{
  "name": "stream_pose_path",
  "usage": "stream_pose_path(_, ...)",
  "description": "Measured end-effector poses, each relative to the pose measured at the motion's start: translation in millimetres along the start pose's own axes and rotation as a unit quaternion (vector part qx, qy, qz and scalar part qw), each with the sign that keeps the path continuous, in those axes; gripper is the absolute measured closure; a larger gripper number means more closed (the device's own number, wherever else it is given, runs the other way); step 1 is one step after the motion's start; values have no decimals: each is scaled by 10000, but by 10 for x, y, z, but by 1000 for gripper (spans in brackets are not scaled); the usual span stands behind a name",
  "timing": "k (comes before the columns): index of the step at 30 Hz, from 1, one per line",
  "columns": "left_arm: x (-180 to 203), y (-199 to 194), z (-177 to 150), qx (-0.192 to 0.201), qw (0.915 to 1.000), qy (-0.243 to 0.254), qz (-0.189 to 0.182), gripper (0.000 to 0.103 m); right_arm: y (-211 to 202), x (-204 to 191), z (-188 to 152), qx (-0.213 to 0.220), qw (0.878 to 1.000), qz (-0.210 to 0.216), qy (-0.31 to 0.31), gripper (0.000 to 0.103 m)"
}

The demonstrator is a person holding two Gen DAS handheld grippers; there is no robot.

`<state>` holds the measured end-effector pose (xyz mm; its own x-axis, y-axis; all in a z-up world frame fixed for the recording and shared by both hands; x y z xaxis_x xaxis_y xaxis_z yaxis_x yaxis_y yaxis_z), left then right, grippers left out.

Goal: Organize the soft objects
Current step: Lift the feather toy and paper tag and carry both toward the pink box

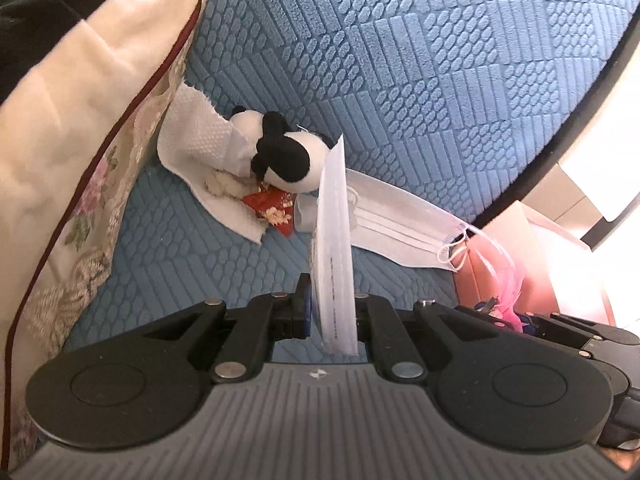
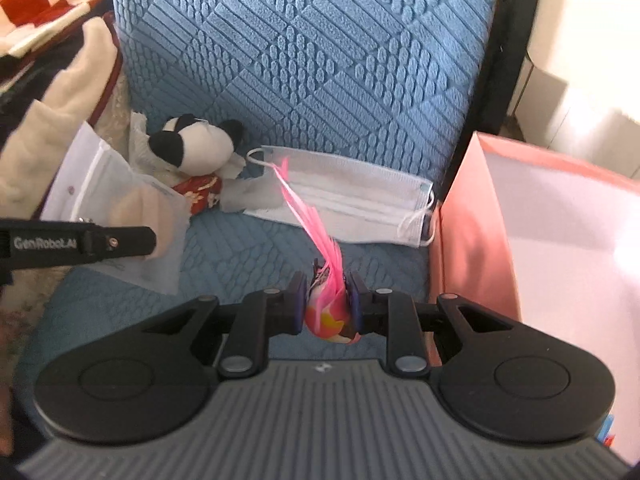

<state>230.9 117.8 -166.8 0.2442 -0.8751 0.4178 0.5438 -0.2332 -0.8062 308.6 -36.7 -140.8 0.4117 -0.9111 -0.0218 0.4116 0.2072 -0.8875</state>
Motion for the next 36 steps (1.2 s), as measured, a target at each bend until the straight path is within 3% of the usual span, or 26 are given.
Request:
stream_pose_path(11,61,-265,-292,145,9997,169,119,94,-193,-11,-262,27,9999,35,153,78)
stream_pose_path(14,110,-272,-341,-61,9997,210,143,94,-234,13,-342,-3,9994,137,322,78)
stream_pose_path(24,183,-340,-512,-82,9987,400,292,94,-401,-20,-556,106,9995,133,284,78)
stream_pose_path(36,300,-428,-644,-215,9982,531,180,94,-530,27,-780,17,9989,75,458,78)
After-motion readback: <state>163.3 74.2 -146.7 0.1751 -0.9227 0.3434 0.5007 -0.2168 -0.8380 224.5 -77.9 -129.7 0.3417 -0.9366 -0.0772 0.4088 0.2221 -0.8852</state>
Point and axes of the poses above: each gripper's, at about its wrist camera, not at the fingertips, and y roughly the way its jaws point, x to its right, z to its top, the point moved 1 cm from there along y, roughly the way its jaws point, and after that the axes turned 13 degrees about -x, right-handed, at the moved point
